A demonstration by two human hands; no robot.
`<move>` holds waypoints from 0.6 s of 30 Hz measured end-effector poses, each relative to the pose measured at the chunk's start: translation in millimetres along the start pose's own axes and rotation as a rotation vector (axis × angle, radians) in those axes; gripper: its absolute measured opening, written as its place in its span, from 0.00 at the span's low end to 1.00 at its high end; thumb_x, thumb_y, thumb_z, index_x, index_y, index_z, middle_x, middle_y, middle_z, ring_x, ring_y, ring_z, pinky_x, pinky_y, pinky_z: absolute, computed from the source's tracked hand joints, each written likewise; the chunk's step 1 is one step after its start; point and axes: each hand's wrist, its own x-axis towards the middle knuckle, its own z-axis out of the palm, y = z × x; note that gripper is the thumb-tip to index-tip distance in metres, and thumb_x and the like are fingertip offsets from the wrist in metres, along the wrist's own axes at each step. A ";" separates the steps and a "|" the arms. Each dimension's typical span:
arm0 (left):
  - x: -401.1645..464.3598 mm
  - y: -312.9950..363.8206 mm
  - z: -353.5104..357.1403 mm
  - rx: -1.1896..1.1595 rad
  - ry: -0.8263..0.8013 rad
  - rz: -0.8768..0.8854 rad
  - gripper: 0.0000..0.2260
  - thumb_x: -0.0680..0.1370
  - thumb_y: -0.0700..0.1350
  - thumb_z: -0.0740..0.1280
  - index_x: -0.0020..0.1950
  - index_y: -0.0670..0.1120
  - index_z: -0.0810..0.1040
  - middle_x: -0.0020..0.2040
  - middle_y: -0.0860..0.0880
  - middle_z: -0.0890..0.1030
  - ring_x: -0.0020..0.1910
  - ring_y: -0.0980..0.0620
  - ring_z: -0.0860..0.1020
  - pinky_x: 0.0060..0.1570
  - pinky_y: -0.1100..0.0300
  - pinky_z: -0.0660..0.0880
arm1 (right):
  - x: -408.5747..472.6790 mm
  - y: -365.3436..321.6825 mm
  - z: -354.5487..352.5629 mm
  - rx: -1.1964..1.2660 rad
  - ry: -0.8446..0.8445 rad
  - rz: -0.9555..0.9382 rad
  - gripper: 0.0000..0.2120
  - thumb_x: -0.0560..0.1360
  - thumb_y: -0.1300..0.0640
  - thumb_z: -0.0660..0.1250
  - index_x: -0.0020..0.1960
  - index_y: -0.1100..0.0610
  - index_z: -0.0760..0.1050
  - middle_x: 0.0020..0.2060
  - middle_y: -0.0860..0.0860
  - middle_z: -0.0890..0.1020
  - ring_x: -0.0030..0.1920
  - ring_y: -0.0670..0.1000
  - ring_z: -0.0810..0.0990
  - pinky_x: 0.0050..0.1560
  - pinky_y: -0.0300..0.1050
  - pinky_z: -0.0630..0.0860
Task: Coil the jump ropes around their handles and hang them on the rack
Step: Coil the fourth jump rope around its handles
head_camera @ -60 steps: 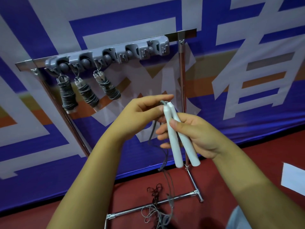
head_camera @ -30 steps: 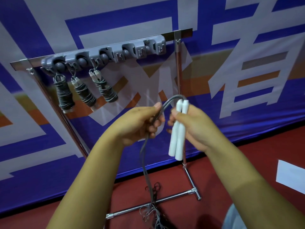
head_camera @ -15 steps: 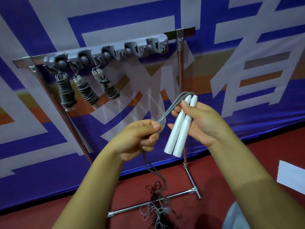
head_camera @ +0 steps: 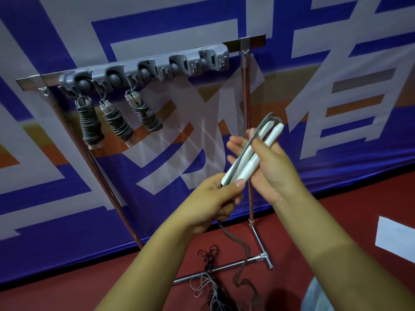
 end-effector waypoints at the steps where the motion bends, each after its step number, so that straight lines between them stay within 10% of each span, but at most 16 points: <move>1: 0.4 3.4 1.8 -0.032 -0.015 -0.018 0.06 0.81 0.44 0.61 0.44 0.45 0.69 0.31 0.49 0.71 0.21 0.59 0.58 0.20 0.68 0.56 | -2.4 2.6 -0.4 0.014 -0.028 0.046 0.04 0.80 0.59 0.59 0.52 0.57 0.71 0.44 0.55 0.83 0.46 0.51 0.84 0.50 0.49 0.80; 7: -0.3 12.3 3.6 -0.270 -0.069 -0.131 0.07 0.75 0.47 0.64 0.43 0.45 0.68 0.30 0.50 0.70 0.20 0.61 0.58 0.17 0.70 0.55 | -8.1 -4.0 -8.4 0.096 -0.150 0.207 0.10 0.73 0.67 0.62 0.51 0.57 0.69 0.43 0.56 0.83 0.48 0.52 0.83 0.42 0.45 0.81; 18: -5.4 10.8 9.6 0.238 0.226 -0.080 0.16 0.75 0.52 0.70 0.55 0.43 0.73 0.33 0.50 0.77 0.23 0.58 0.65 0.24 0.65 0.64 | 1.6 1.7 -4.8 0.002 0.228 0.113 0.13 0.71 0.49 0.71 0.41 0.56 0.72 0.28 0.49 0.70 0.26 0.46 0.71 0.36 0.44 0.75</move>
